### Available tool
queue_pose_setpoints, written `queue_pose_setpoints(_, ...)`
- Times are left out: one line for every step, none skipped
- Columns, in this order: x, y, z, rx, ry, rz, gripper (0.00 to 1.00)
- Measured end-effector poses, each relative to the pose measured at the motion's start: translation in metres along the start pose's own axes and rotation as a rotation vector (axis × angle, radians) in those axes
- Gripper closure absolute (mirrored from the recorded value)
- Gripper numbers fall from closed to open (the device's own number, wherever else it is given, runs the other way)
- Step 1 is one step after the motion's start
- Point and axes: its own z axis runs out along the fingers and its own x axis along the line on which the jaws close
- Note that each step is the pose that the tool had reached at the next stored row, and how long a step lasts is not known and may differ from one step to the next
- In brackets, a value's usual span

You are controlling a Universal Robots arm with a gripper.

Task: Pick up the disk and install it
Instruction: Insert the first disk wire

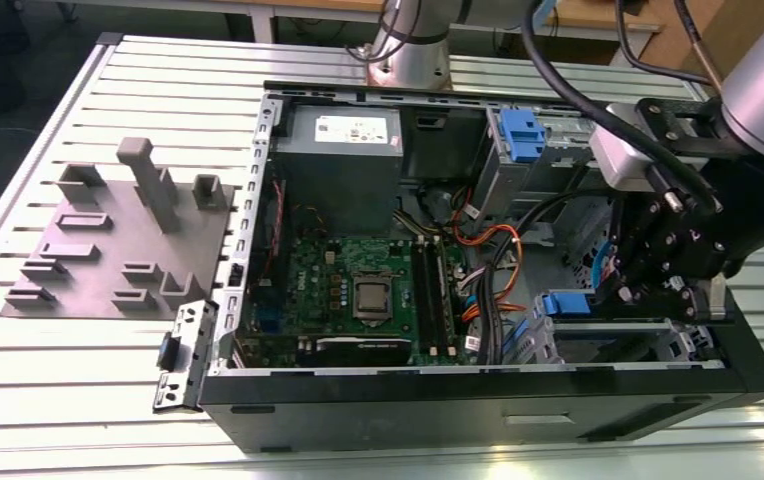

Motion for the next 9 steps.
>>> queue_pose_setpoints(0.0,-0.0018,0.0001,0.0,-0.0001,0.0,0.89)
queue_pose_setpoints(-0.0002,-0.0046,0.0001,0.0001,-0.0001,0.0,0.89)
queue_pose_setpoints(-0.0003,-0.0072,0.0001,0.0,0.0001,0.0,0.89)
queue_pose_setpoints(-0.0004,-0.0098,0.0002,0.0,0.0,0.0,0.89)
queue_pose_setpoints(-0.0005,-0.0128,0.0002,0.0,0.0,0.0,0.89)
queue_pose_setpoints(-0.0007,-0.0159,0.0002,0.0,0.0,0.0,0.89)
queue_pose_setpoints(-0.0011,-0.0186,0.0001,0.0,0.0001,0.0,0.89)
queue_pose_setpoints(-0.0014,-0.0207,0.0001,0.0,0.0,0.0,0.89)
queue_pose_setpoints(-0.0015,-0.0221,-0.0003,0.0,0.0001,0.0,0.89)
